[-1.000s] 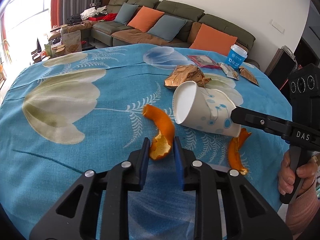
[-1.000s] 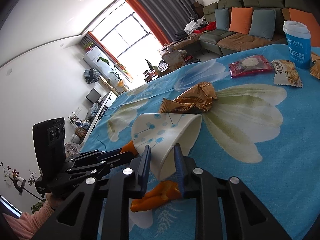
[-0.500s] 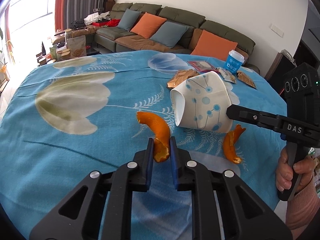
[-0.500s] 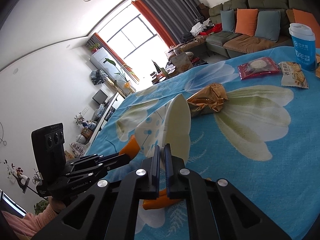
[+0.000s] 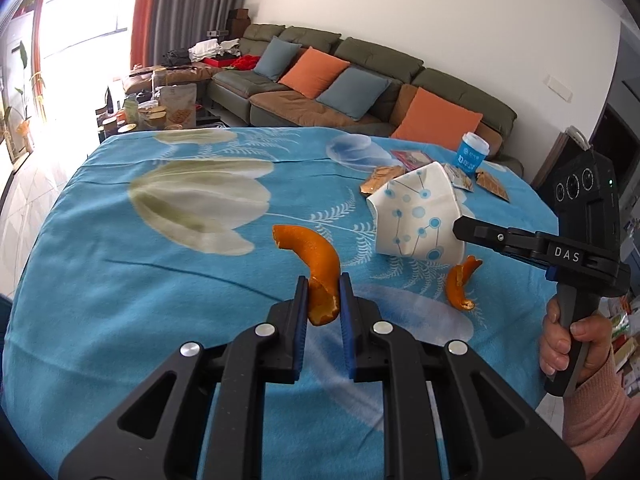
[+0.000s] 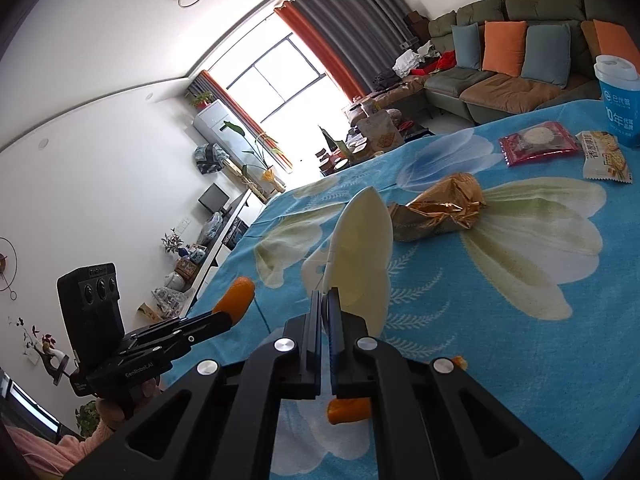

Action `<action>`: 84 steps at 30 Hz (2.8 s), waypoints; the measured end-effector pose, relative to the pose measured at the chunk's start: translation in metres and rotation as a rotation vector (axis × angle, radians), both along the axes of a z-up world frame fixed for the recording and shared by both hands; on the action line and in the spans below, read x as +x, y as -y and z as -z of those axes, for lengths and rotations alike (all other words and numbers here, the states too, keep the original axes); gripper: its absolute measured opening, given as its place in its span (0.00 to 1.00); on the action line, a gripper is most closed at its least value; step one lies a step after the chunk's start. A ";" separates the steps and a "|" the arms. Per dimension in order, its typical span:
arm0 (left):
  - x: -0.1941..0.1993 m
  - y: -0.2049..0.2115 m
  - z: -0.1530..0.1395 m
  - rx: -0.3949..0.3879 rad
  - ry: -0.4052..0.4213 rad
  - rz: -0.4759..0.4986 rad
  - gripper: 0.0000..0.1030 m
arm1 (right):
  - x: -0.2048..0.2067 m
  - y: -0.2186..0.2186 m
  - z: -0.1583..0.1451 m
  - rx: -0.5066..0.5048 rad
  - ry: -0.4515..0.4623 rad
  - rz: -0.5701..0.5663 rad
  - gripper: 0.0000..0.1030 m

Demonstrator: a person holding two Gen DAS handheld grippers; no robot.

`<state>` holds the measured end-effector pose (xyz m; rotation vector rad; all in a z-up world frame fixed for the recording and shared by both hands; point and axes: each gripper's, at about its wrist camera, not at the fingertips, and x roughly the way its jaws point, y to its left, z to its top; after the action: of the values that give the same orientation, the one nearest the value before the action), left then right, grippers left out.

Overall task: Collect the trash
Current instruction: 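Grasp the orange peel with the left tool while the right tool grasps the white paper cup, then carry the orange peel and paper cup to the teal bin and open both tools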

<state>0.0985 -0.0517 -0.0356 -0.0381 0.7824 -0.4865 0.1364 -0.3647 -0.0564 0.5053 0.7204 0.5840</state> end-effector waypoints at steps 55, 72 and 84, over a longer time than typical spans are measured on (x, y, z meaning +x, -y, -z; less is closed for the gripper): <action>-0.057 -0.114 -0.028 -0.023 0.077 -0.236 0.15 | 0.018 -0.135 -0.015 0.080 0.022 -0.315 0.02; -0.064 -0.149 -0.029 -0.035 0.083 -0.311 0.15 | 0.023 -0.182 -0.020 0.069 0.020 -0.410 0.02; -0.070 -0.168 -0.029 -0.038 0.085 -0.362 0.15 | 0.025 -0.205 -0.023 0.062 0.010 -0.459 0.02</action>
<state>0.0286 0.1161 -0.0064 -0.1899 0.6643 -0.1580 0.1613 -0.1597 -0.0339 0.3937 0.8164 1.0394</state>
